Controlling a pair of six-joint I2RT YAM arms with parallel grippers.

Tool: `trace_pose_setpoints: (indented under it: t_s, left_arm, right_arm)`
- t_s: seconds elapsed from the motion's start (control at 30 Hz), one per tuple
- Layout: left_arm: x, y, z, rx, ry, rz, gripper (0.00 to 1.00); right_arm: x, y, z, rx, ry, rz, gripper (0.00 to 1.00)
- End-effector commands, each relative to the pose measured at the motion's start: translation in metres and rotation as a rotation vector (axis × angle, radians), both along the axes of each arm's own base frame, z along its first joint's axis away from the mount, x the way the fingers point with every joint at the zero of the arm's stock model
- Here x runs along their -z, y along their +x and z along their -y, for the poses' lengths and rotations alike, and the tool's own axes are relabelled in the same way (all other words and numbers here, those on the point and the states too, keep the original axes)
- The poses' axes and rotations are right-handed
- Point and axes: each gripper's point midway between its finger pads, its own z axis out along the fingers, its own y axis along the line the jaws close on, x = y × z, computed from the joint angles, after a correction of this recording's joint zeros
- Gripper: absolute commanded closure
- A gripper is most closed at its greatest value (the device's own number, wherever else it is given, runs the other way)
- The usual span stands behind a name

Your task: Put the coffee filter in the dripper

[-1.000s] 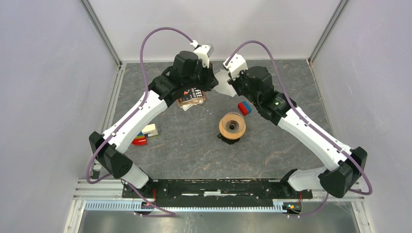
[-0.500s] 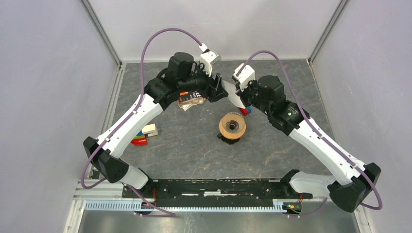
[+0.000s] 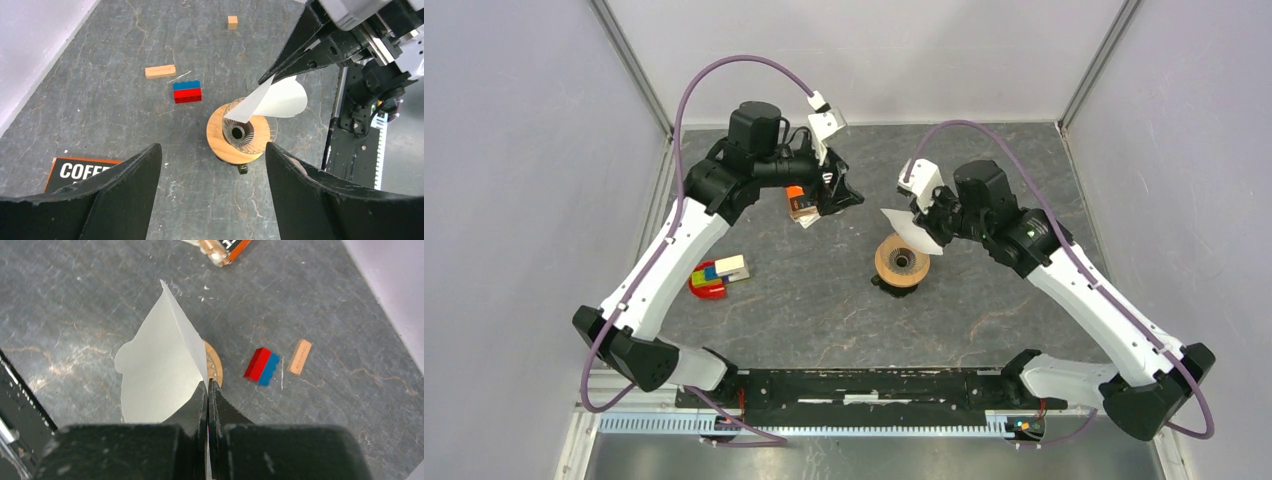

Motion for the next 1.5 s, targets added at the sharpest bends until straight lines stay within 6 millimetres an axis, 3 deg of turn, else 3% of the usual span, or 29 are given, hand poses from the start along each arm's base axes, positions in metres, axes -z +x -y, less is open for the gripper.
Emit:
trace_pose_setpoints:
  t_s: [0.0, 0.3, 0.5, 0.73, 1.03, 1.47]
  left_arm:
    - [0.002, 0.001, -0.005, 0.031, 0.027, 0.090, 0.18]
    - [0.014, 0.037, -0.018, -0.094, 0.007, 0.080, 0.18]
    - [0.033, 0.039, -0.026, -0.093, 0.027, 0.057, 0.18]
    - [0.068, 0.014, -0.023, 0.035, 0.042, 0.016, 0.19]
    - [0.095, -0.009, -0.030, 0.107, 0.072, 0.022, 0.23]
    - [0.105, -0.026, -0.027, 0.159, 0.044, -0.001, 0.27]
  right_arm:
    - [0.006, -0.011, 0.001, -0.090, -0.092, -0.072, 1.00]
    - [0.026, -0.017, -0.001, -0.170, -0.199, -0.171, 1.00]
    - [0.039, -0.010, -0.006, -0.156, -0.244, -0.193, 1.00]
    - [0.056, -0.003, -0.018, -0.131, -0.299, -0.210, 1.00]
    - [0.072, 0.001, -0.023, -0.123, -0.324, -0.248, 1.00]
    - [0.087, 0.009, -0.020, -0.082, -0.356, -0.247, 1.00]
